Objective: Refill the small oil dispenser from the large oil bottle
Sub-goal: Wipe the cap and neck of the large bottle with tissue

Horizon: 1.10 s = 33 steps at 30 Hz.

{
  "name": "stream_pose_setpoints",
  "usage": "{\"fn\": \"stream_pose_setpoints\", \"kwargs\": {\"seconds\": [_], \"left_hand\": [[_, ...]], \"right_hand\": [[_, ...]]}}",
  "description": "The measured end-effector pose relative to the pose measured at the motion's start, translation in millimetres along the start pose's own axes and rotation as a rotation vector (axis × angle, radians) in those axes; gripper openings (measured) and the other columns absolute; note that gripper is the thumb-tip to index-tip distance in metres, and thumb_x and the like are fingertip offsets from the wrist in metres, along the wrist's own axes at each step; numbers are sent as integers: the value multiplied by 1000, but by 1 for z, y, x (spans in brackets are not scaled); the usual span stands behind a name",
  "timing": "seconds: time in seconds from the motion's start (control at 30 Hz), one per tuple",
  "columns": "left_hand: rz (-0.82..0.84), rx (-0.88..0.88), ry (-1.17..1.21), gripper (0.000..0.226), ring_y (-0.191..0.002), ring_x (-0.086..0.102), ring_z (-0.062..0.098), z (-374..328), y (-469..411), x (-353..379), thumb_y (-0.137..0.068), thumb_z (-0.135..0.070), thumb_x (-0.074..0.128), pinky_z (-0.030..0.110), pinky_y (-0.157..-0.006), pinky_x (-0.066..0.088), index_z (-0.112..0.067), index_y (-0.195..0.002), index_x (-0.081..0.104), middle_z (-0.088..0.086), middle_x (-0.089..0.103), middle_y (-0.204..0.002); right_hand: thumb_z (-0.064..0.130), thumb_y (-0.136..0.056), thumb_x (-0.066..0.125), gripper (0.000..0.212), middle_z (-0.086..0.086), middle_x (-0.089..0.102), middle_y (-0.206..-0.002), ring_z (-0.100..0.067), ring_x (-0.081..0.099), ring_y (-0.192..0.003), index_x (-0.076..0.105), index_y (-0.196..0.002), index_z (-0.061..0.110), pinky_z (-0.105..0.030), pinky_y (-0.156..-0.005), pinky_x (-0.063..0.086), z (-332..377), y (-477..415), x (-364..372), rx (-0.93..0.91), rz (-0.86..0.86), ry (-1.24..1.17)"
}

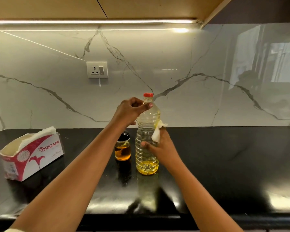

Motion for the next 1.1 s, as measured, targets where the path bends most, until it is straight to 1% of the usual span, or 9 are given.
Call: {"fn": "stream_pose_setpoints", "kwargs": {"seconds": [0.1,0.2,0.33,0.5,0.6,0.73,0.87,0.97,1.1], "left_hand": [[-11,-25,32,44,-96,64,16,3,-5,2,-78,-51,70,38,-70,61,-19,-108,62,0,66,-104],[-21,-52,37,48,-101,62,19,8,-16,4,-77,-50,71,40,-71,61,-18,-112,61,2,64,-109],[-12,-71,25,51,-101,61,21,12,-36,15,-78,-49,71,36,-68,60,-16,-116,59,5,61,-114],[11,-103,38,53,-103,61,23,18,-61,30,-79,-45,72,39,-73,60,-14,-119,56,7,60,-118],[4,-99,29,53,-104,61,23,22,-70,34,-80,-45,71,39,-74,60,-15,-121,56,8,60,-119],[-10,-92,4,57,-106,60,22,27,-73,30,-79,-49,71,37,-75,59,-15,-123,56,7,60,-120],[-49,-47,-16,69,-109,59,22,29,-69,21,-76,-54,71,38,-79,59,-15,-129,52,8,59,-123],[-66,5,-60,75,-107,59,22,31,-65,16,-74,-58,70,37,-78,59,-13,-131,51,9,59,-123],[-112,64,-87,74,-106,61,20,32,-50,4,-74,-59,69,40,-84,57,-14,-130,53,8,60,-123]], "right_hand": [[33,-71,79,77,2,49,-122,-9,50,-108,37,-134,19,-22,-87,42,-3,-6,6,7,-67,112],[30,-70,81,76,-3,54,-124,-15,53,-109,39,-131,17,-23,-85,43,-8,-25,5,52,-29,141],[28,-69,82,75,-6,56,-125,-22,54,-113,40,-130,13,-25,-84,41,-14,-49,-3,98,-1,209],[25,-72,80,70,-8,58,-125,-25,55,-113,42,-130,10,-25,-83,40,-24,-73,-15,114,14,274],[27,-80,73,58,-5,61,-119,-22,58,-106,47,-129,10,-23,-81,42,-29,-74,-20,102,-18,244],[16,-92,56,19,-2,63,-91,-11,54,-74,65,-107,9,-18,-57,38,-37,-73,-32,74,-118,230],[9,-93,52,17,-5,63,-79,-14,53,-68,69,-92,8,-23,-56,38,-42,-67,-37,84,-137,255],[9,-92,52,17,-8,66,-82,-17,58,-73,69,-90,7,-27,-61,42,-42,-63,-38,101,-159,262],[11,-92,51,18,-4,65,-80,-14,59,-70,69,-91,10,-27,-60,44,-40,-48,-50,120,-251,353]]}}
Point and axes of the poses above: each hand's wrist, its own y-axis away from the middle knuckle, its own x-axis out of the palm, z = x × y, the point moved 4 cm from there along -y, towards the middle knuckle
